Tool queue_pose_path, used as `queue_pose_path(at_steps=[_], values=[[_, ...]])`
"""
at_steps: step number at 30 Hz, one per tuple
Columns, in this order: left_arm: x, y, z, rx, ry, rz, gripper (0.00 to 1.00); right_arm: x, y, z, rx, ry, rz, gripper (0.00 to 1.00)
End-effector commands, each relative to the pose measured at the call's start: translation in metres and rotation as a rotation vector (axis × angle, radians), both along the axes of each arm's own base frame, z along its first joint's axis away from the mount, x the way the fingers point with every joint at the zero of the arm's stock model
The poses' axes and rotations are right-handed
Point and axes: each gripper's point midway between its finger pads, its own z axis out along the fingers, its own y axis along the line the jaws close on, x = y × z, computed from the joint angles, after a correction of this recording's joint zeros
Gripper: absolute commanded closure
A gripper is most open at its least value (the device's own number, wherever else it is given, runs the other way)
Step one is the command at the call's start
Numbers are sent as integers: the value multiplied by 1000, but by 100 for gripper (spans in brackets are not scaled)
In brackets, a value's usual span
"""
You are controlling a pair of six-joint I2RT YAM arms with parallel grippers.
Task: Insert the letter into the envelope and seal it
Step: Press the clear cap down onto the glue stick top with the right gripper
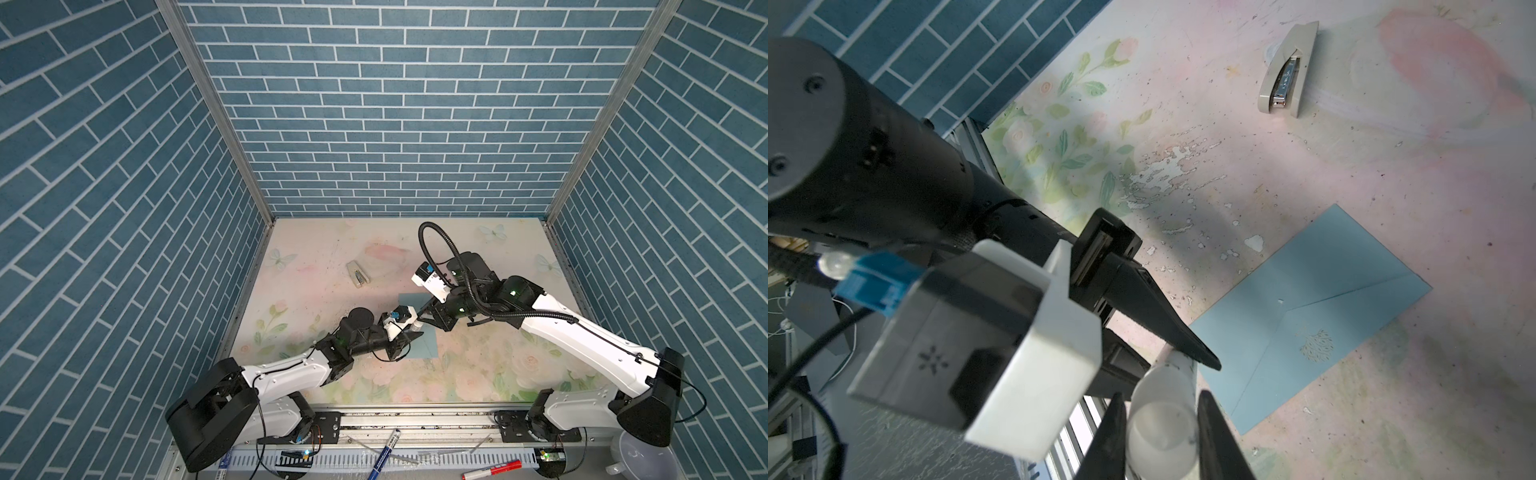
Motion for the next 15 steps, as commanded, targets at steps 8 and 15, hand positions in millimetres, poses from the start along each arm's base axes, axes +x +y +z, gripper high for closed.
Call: queue_pose_path(at_steps=[8,15], values=[[3,-5,44,-119,-96,-2,100,-16,7,-36,-97,52,75,91],[7,-1,57,-137,-120,32,100,-22,11,-62,-126,123,80,93]])
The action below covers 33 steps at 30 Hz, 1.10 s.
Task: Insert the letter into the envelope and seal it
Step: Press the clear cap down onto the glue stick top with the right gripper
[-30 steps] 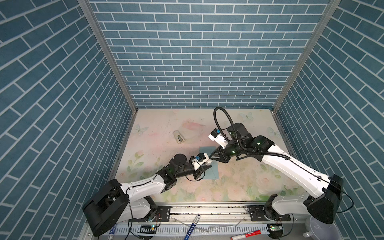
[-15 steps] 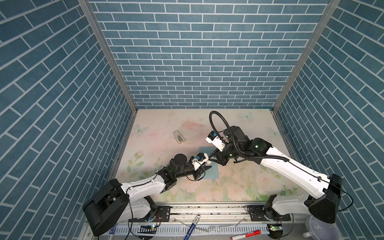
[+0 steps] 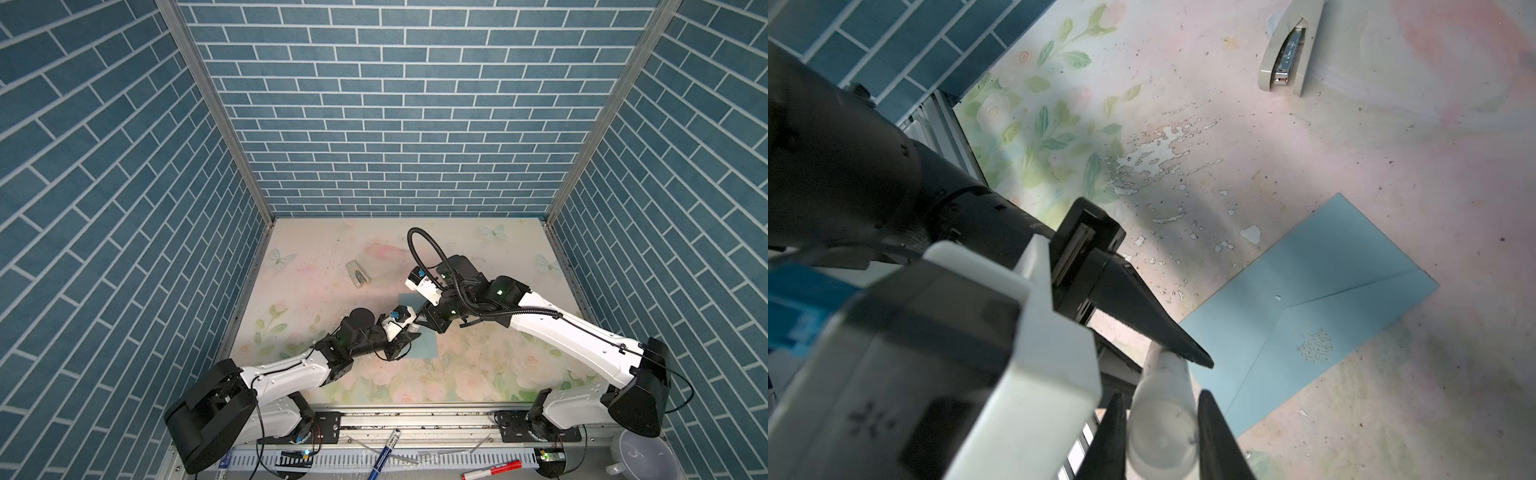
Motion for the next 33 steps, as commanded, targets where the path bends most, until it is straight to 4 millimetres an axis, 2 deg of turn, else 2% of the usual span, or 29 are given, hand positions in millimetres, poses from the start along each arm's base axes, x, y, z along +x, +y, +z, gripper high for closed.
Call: queue_pose_path(at_steps=[1,10,33], values=[[5,-7,72,-185,-180,-4,100,-26,0,-43,-79,123,64,93],[8,-1,83,-218,-210,37,100,-30,6,-60,-78,169,49,95],[14,6,90,-258,-227,91,100,-27,6,-87,-127,244,-57,99]])
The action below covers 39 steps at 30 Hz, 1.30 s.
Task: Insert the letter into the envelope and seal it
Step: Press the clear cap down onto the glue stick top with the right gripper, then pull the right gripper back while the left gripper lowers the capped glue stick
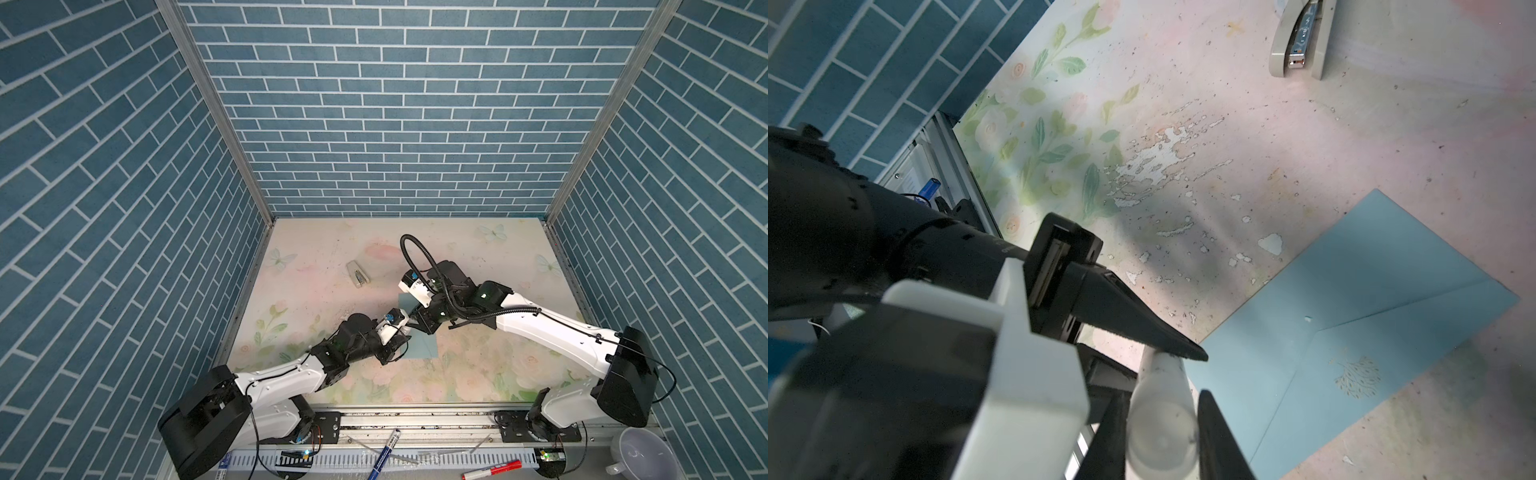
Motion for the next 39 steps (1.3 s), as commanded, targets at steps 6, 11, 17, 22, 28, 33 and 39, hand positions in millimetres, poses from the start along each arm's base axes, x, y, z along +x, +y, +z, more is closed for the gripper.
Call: queue_pose_path(at_steps=[6,11,17,22,28,33,39], values=[[16,-14,120,-318,-298,16,100,-26,-14,-62,-165,212,-90,100],[19,-11,117,-310,-297,40,100,-23,-11,-67,-155,243,-157,100],[21,-10,112,-295,-286,56,100,-16,-7,-52,-118,201,-169,98],[23,-5,102,-261,-265,83,100,3,-4,-12,-63,69,-180,93],[22,3,90,-208,-208,111,100,40,-15,61,35,-195,-282,73],[18,14,77,-156,-122,154,100,55,-37,127,180,-410,-379,57],[21,32,73,-62,-11,249,100,47,-62,160,349,-554,-418,28]])
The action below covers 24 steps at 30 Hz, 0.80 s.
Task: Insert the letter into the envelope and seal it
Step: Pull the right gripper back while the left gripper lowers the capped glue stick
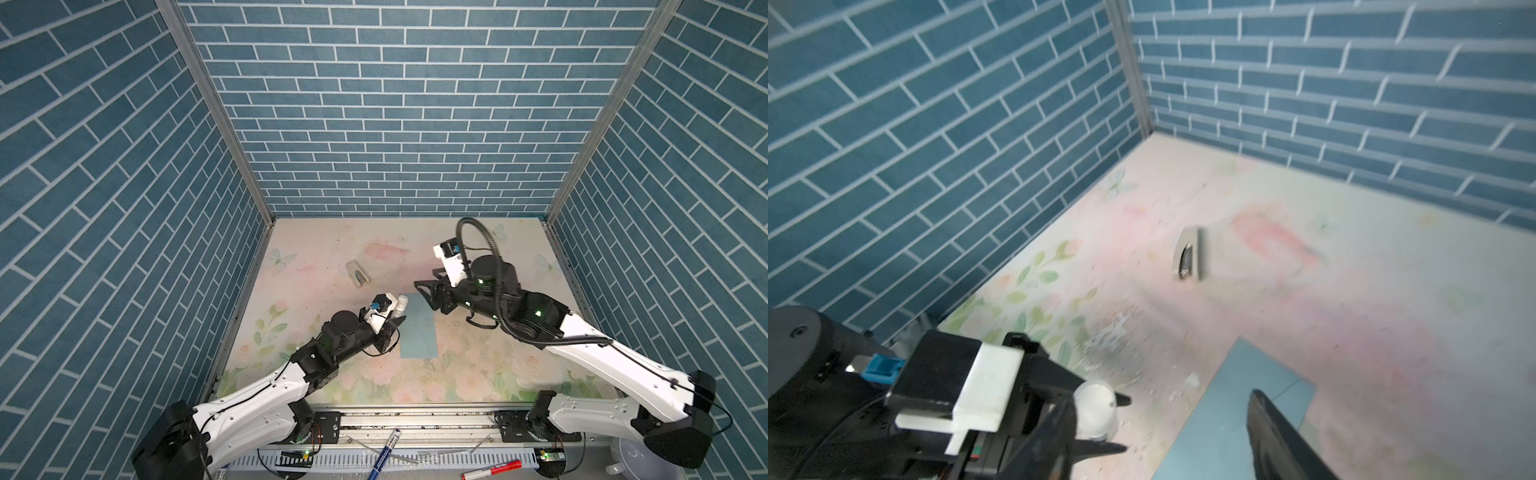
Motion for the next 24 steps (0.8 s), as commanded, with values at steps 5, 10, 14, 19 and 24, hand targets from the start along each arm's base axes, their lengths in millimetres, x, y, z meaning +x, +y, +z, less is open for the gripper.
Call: queue_pose_path(at_steps=[5,10,14,19,24], values=[[20,26,-9,82,277,170,100,8,-35,1,55,-151,-133,14],[39,41,-20,106,457,271,100,11,-46,-18,22,-141,-187,12],[51,48,-43,165,585,348,100,15,-48,-31,2,-118,-211,12],[63,48,-73,184,703,407,100,18,-52,-41,-17,-98,-241,11],[69,49,-100,170,771,460,100,19,-56,-49,-32,-79,-255,10]])
